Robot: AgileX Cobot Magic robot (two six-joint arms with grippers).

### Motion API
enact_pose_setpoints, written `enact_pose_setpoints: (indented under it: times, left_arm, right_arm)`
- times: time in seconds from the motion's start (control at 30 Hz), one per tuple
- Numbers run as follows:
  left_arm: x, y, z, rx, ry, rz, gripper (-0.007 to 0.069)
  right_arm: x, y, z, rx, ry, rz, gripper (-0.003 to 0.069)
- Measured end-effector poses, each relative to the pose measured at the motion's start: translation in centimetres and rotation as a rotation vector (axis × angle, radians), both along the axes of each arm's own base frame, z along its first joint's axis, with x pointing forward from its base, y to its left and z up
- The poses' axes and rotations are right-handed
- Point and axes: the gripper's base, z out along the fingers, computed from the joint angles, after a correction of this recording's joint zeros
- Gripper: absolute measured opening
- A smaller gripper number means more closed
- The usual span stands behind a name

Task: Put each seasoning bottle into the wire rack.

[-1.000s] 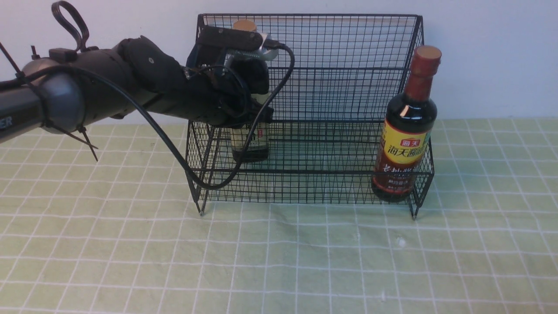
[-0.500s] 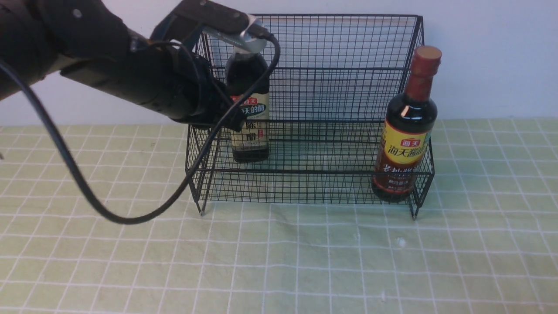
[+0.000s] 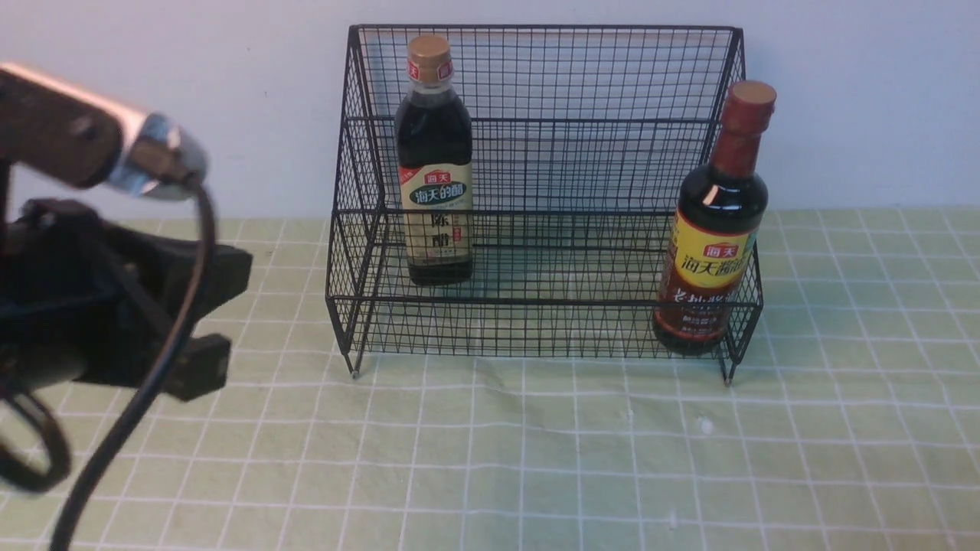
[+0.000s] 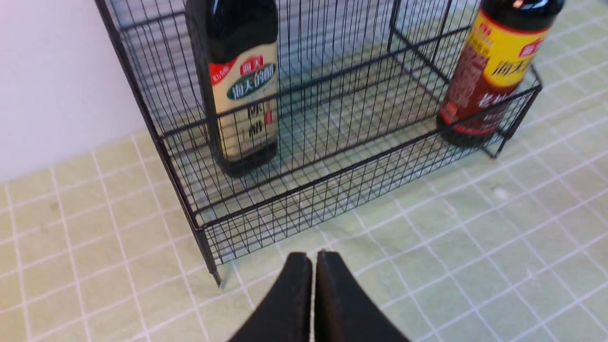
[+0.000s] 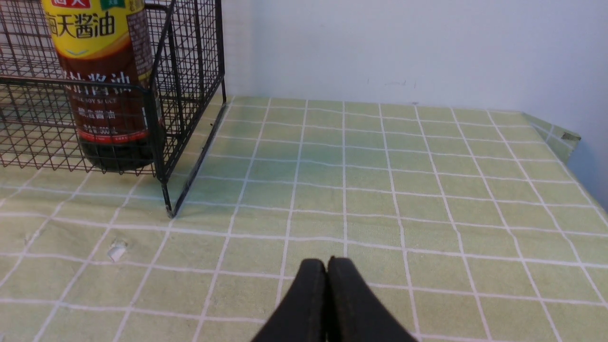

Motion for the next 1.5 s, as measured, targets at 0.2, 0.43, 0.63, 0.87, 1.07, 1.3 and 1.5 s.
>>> enact_pose_setpoints:
  times: [0.2, 0.43, 0.63, 0.87, 1.07, 1.3, 1.5]
  left_arm:
    - [-5.1, 1.6, 1.2, -0.057, -0.161, -0.002, -0.0006]
    - [-10.2, 3.3, 2.7, -0.116, -0.353, -0.007, -0.0006]
    - [-11.0, 3.7, 2.8, -0.102, -0.394, -0.001, -0.0006]
    - [-10.4, 4.4, -0.3, -0.061, -0.379, 0.113, -0.0006]
    - [-10.2, 5.7, -7.9, -0.019, -0.362, 0.305, -0.0006]
    - [-9.4, 6.0, -17.6, 0.062, -0.180, 0.384, -0.0006]
    - [-9.3, 6.1, -18.7, 0.070, -0.149, 0.388, -0.0006]
  right_arm:
    - [0.0, 0.0, 0.0, 0.000, 0.000, 0.000, -0.0012]
    - [0.0, 0.0, 0.0, 0.000, 0.000, 0.000, -0.0012]
    - [0.0, 0.0, 0.0, 0.000, 0.000, 0.000, -0.0012]
    - [0.0, 0.0, 0.0, 0.000, 0.000, 0.000, -0.0012]
    - [0.0, 0.0, 0.0, 0.000, 0.000, 0.000, -0.0012]
    - [0.0, 0.0, 0.0, 0.000, 0.000, 0.000, -0.0012]
    - [0.0, 0.0, 0.0, 0.000, 0.001, 0.000, -0.0012]
